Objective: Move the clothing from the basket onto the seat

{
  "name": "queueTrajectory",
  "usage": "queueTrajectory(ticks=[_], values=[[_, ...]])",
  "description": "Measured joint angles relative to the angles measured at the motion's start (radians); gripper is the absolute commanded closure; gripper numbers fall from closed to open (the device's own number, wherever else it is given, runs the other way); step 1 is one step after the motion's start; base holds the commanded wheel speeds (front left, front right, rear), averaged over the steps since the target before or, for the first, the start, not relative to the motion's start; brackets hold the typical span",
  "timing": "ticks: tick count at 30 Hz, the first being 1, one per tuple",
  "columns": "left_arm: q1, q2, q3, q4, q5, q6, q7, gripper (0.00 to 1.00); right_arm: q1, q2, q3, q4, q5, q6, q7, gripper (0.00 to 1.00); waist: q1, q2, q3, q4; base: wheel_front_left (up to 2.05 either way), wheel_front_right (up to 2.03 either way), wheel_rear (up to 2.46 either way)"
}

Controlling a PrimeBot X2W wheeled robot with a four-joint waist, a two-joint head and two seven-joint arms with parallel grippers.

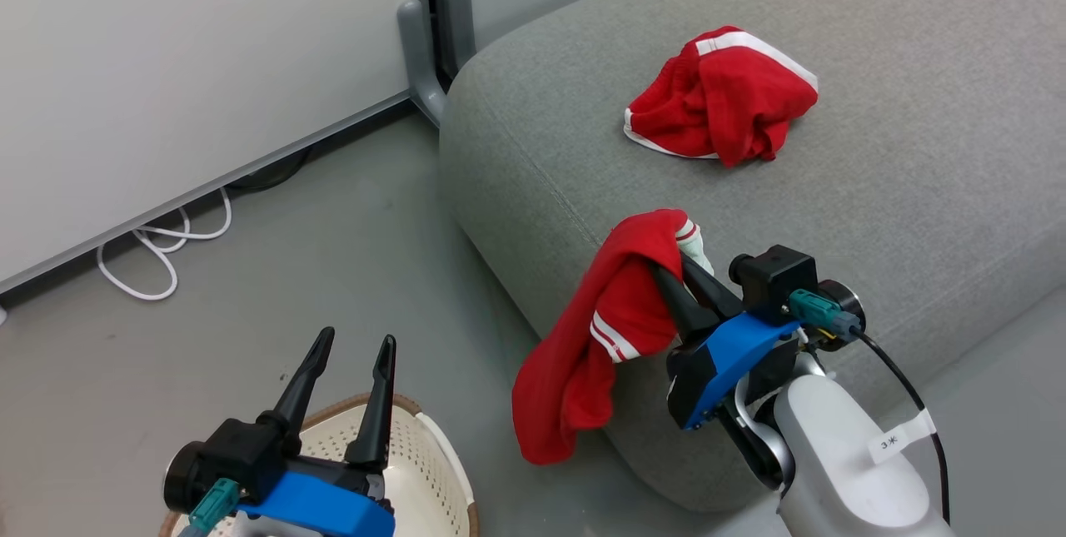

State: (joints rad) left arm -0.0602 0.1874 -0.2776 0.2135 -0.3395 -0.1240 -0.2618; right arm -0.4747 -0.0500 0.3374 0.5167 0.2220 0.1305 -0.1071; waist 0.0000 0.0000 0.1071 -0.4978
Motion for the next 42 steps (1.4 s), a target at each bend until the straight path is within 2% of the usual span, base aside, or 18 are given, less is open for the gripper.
queueTrajectory(ticks=[11,18,25,29,30,37,42], values=[[0.000,0.005,-0.001,0.005,0.007,-0.005,0.000,0.00,0.008,0.000,-0.016,-0.017,0.010,0.000,-0.004,1.00,0.0001,0.0000,0.019,-0.025,0.00,0.00,0.00],[-0.007,0.017,-0.006,0.002,0.016,-0.005,0.000,0.00,-0.041,0.000,-0.080,-0.041,0.027,0.000,-0.008,1.00,0.0001,0.0000,0.045,-0.016,0.00,0.00,0.00],[-0.037,0.030,-0.022,-0.022,0.026,-0.006,0.000,0.00,-0.245,-0.001,-0.281,-0.089,0.018,0.000,0.073,1.00,0.0001,0.0000,0.110,0.012,0.00,0.00,0.00],[-0.050,0.044,-0.025,-0.041,0.029,-0.006,0.000,0.00,-0.337,-0.019,-0.353,-0.130,0.020,0.000,0.124,1.00,0.0002,0.0000,0.142,0.025,0.00,0.00,0.00],[-0.058,0.058,-0.026,-0.051,0.032,-0.006,0.000,0.00,-0.412,-0.059,-0.404,-0.150,0.012,0.000,0.160,1.00,0.0001,-0.0001,0.168,0.032,0.00,0.00,0.00],[-0.105,0.099,-0.024,-0.092,0.042,-0.006,0.000,0.00,-0.573,-0.147,-0.535,-0.168,-0.040,0.000,0.249,1.00,0.0002,0.0000,0.262,0.049,0.00,0.00,0.00],[-0.144,0.132,-0.019,-0.139,0.059,-0.006,0.006,0.00,-0.656,-0.222,-0.667,-0.129,-0.087,0.000,0.265,1.00,0.0002,0.0000,0.346,0.059,0.00,0.00,0.00]])
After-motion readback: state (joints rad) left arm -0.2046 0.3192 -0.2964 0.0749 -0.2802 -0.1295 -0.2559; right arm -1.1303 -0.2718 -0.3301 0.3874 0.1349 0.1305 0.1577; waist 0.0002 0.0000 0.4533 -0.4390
